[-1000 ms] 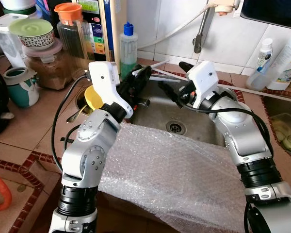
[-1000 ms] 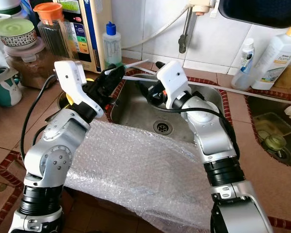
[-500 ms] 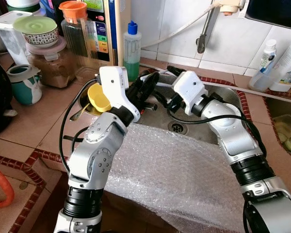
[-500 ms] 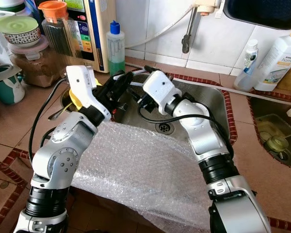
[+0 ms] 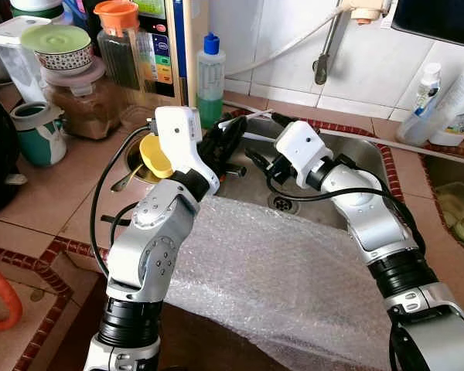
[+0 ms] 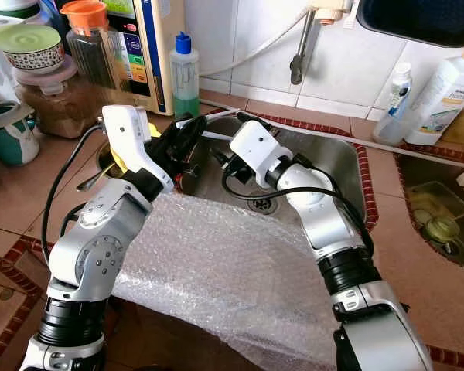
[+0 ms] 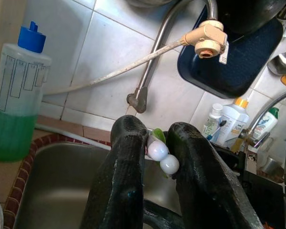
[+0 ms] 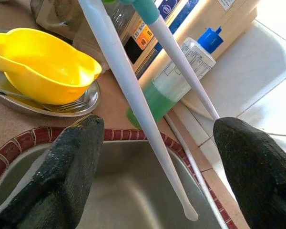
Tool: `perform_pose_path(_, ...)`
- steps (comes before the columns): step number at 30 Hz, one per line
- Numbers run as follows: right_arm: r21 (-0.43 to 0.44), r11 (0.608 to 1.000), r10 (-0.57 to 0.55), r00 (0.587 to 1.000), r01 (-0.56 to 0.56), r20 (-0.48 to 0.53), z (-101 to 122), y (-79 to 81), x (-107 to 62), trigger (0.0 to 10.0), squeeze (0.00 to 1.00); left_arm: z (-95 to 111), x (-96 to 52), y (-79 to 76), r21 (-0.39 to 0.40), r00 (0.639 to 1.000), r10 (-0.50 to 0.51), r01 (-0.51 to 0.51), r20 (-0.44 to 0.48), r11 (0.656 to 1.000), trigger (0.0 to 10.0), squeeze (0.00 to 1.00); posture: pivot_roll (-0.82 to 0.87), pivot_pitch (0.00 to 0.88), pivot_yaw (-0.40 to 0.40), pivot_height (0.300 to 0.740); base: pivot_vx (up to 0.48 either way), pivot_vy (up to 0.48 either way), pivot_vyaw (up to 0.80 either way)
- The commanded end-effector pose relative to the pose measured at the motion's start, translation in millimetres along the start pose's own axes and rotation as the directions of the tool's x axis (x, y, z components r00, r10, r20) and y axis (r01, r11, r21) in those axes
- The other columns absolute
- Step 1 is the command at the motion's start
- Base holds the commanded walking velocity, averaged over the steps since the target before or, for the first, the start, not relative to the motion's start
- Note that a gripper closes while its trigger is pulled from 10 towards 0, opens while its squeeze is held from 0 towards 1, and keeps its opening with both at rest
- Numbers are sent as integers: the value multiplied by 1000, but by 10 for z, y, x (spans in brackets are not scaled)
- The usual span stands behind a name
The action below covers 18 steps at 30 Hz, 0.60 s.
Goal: Kitchen organization
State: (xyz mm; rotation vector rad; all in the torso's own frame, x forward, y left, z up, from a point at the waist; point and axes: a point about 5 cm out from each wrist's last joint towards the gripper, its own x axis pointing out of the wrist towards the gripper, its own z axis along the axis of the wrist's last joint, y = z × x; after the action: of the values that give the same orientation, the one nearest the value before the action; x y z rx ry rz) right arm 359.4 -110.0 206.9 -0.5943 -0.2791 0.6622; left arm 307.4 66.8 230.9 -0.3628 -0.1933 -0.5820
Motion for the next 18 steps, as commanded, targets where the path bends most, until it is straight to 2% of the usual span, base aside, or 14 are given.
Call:
perform_pose_path(1, -5, 1000, -10, 1000, 10, 5, 4, -19, -19, 0, 0, -9, 14, -19, 1, 1000, -6, 6, -1, 1000, 10000, 0, 66, 74, -35, 740, 0, 0, 0)
perform_pose_path(4, 12, 1000, -4, 1000, 4, 17, 18, 6, -1, 0, 0, -30, 16, -30, -3, 1000, -8, 8, -6, 1000, 10000, 0, 66, 72, -35, 740, 0, 0, 0)
perform_pose_path(5, 2, 1000, -3, 1000, 3, 16, 25, 16, 20, 2902, 0, -43, 17, -42, -5, 1000, -10, 10, -10, 1000, 10000, 0, 66, 72, -35, 740, 0, 0, 0)
perform_pose_path(6, -2, 1000, -6, 1000, 6, 17, 29, 16, 31, 10000, 0, -49, 17, -46, -6, 1000, -11, 11, -11, 1000, 10000, 0, 66, 72, -35, 740, 0, 0, 0)
perform_pose_path(12, 4, 999, -43, 999, 43, 11, 32, -11, 74, 10000, 0, -60, 15, -57, -4, 1000, -13, 13, -13, 1000, 10000, 0, 70, 68, -36, 740, 0, 0, 0)
perform_pose_path(13, 6, 999, -47, 999, 47, 10, 28, -13, 71, 10000, 463, -57, 16, -54, -3, 1000, -11, 10, -12, 1000, 10000, 0, 70, 68, -36, 740, 0, 0, 0)
perform_pose_path(14, 14, 998, -53, 999, 53, 9, 21, -17, 65, 10000, 1000, -53, 16, -47, -1, 1000, -6, 6, -10, 1000, 10000, 0, 70, 68, -36, 740, 0, 0, 0)
perform_pose_path(18, 19, 997, -81, 997, 80, 1, -9, -36, 35, 10000, 1000, -54, 11, -26, -1, 1000, 3, -3, -8, 1000, 10000, 0, 71, 67, -34, 740, 0, 0, 0)
